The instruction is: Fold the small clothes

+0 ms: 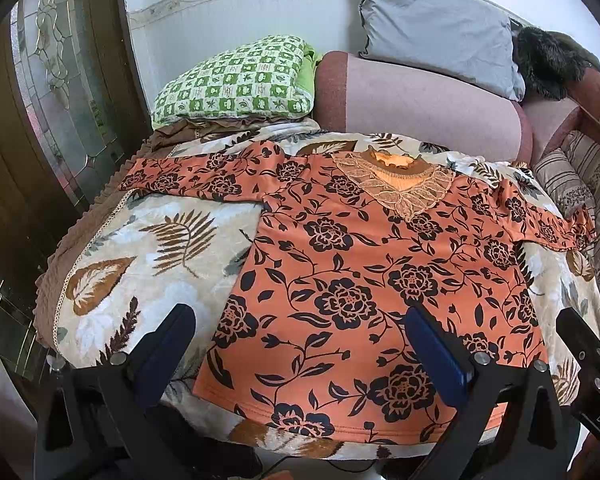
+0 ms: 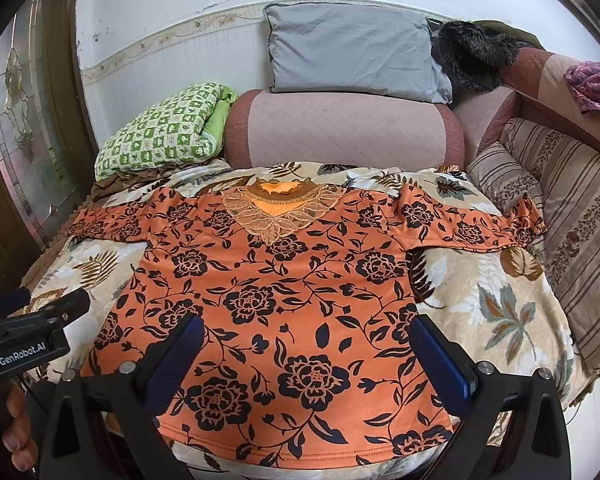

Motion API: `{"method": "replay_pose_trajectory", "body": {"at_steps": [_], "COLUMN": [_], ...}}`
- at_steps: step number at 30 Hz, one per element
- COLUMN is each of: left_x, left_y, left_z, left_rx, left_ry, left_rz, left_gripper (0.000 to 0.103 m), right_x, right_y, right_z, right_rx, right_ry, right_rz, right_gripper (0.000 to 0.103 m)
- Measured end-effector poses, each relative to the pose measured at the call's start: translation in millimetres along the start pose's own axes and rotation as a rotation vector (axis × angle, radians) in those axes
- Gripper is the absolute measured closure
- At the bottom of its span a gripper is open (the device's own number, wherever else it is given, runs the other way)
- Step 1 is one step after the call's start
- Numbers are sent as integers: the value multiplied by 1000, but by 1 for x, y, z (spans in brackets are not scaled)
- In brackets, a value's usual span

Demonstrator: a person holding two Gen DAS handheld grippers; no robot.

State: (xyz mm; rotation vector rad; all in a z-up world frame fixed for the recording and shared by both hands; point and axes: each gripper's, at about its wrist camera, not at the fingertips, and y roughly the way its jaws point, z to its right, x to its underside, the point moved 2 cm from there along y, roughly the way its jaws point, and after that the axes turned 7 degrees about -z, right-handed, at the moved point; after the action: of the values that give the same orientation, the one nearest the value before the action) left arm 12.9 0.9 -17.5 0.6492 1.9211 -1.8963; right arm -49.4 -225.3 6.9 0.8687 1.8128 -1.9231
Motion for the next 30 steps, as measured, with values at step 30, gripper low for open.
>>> {"method": "replay_pose_trajectory", "body": {"at_steps": [30], "left_x": [-1], "left_y": [0], "left_z": [-1], "left_rx": [-2], "left_ry": [1], "left_rz": [-3], "left_gripper": [0], "right_x": [-3], "right_y": [-2], "right_z": [0], "right_rx": [0], "right_ry": [-2], "right_rz": [7], "right_gripper": [0]}}
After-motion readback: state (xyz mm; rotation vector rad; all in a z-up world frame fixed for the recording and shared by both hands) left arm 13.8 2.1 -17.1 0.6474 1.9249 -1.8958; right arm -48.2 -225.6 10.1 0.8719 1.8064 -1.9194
